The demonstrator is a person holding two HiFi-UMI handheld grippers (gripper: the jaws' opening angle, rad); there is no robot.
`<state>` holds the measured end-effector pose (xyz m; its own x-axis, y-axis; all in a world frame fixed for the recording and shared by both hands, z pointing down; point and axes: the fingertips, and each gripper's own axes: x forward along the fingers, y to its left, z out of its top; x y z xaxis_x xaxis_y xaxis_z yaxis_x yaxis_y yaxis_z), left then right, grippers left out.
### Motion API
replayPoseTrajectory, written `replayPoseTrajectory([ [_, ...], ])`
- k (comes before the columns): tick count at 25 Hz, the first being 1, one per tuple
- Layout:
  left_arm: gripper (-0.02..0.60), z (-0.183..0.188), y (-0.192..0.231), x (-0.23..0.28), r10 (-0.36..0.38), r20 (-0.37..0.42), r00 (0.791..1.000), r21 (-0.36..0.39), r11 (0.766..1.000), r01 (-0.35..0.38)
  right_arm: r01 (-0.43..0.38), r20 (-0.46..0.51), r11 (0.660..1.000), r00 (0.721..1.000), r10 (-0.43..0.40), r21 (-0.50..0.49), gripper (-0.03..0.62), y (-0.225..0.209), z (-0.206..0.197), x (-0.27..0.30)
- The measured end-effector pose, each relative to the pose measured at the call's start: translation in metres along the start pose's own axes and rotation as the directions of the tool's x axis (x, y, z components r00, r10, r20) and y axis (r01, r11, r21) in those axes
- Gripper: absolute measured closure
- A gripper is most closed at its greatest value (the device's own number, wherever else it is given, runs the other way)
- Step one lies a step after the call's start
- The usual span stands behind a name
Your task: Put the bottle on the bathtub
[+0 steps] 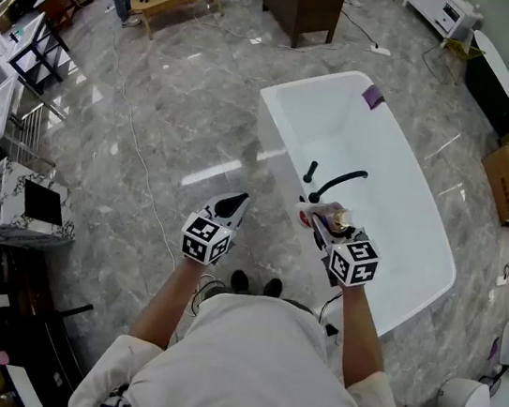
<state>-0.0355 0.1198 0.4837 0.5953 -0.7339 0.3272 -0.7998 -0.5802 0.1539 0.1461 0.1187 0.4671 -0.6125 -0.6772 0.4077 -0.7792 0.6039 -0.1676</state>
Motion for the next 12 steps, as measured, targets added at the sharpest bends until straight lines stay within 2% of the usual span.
replayPoseTrajectory([
  [12,0.572,-0.0028,-0.0027,0.0046,-0.013,0.003,1.000,-0.010,1.000,0.013,-0.008,0.002,1.000,1.000,0.008,0.001,0.361,0.0033,-0.0015,-0.0005],
])
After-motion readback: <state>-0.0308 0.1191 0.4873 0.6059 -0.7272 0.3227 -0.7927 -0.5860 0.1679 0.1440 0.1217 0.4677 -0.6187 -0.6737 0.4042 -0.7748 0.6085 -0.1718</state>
